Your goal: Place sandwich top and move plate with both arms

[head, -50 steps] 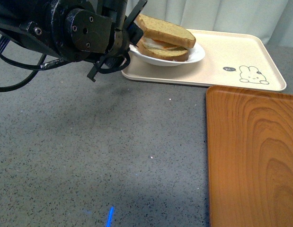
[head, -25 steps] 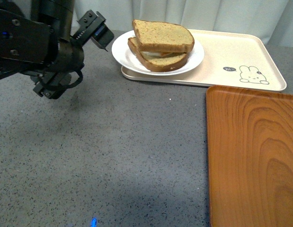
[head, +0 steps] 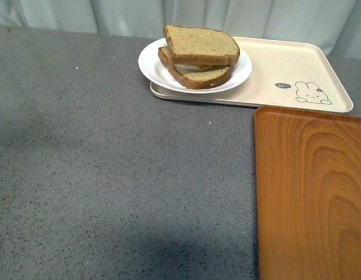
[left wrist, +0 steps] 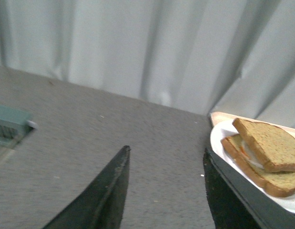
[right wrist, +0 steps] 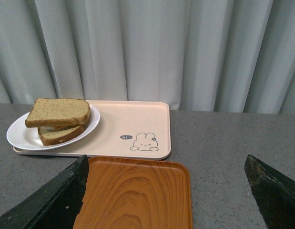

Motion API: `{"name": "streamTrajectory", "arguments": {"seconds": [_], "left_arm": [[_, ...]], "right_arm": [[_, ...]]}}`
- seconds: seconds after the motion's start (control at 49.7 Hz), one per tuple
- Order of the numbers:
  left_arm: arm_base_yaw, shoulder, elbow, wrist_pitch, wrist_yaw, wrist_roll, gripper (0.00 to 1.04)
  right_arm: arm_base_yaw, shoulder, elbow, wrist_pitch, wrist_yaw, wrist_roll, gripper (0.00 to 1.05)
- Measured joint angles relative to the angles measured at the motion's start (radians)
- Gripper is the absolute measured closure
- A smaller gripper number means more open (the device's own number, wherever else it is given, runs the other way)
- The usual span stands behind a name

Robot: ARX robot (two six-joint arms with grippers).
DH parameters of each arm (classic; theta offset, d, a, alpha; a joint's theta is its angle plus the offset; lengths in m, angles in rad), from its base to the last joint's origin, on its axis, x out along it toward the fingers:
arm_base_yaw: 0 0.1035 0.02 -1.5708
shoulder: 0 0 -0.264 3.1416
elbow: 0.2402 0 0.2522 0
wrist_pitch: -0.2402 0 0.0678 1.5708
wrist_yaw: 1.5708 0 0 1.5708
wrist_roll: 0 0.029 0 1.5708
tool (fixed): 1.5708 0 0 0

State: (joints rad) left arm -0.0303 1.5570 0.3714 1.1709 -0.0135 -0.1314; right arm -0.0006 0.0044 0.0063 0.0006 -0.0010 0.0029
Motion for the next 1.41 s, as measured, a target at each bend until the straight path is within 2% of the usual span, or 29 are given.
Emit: {"name": "streamTrajectory", "arguments": {"seconds": [0.06, 0.121, 0.221, 0.403, 0.483, 1.409], "left_arm": [[0.024, -0.115, -0.084, -0.021, -0.002, 0.043, 0.66], [0.031, -0.293, -0.212, -0.114, 0.005, 0.083, 0.80], [0.030, -0.643, -0.352, -0.404, 0.014, 0.106, 1.00], [0.030, -1.320, -0.353, -1.016, 0.014, 0.114, 1.01], [0.030, -1.492, -0.353, -1.147, 0.014, 0.117, 1.01], [0.030, -1.552, -0.353, -1.170, 0.014, 0.123, 1.01]], "right_arm": [[0.000, 0.000, 0.000, 0.000, 0.000, 0.000, 0.09], [0.000, 0.000, 0.000, 0.000, 0.000, 0.000, 0.09], [0.000, 0.000, 0.000, 0.000, 0.000, 0.000, 0.09], [0.000, 0.000, 0.000, 0.000, 0.001, 0.000, 0.09], [0.000, 0.000, 0.000, 0.000, 0.000, 0.000, 0.09], [0.000, 0.000, 0.000, 0.000, 0.000, 0.000, 0.09]]}}
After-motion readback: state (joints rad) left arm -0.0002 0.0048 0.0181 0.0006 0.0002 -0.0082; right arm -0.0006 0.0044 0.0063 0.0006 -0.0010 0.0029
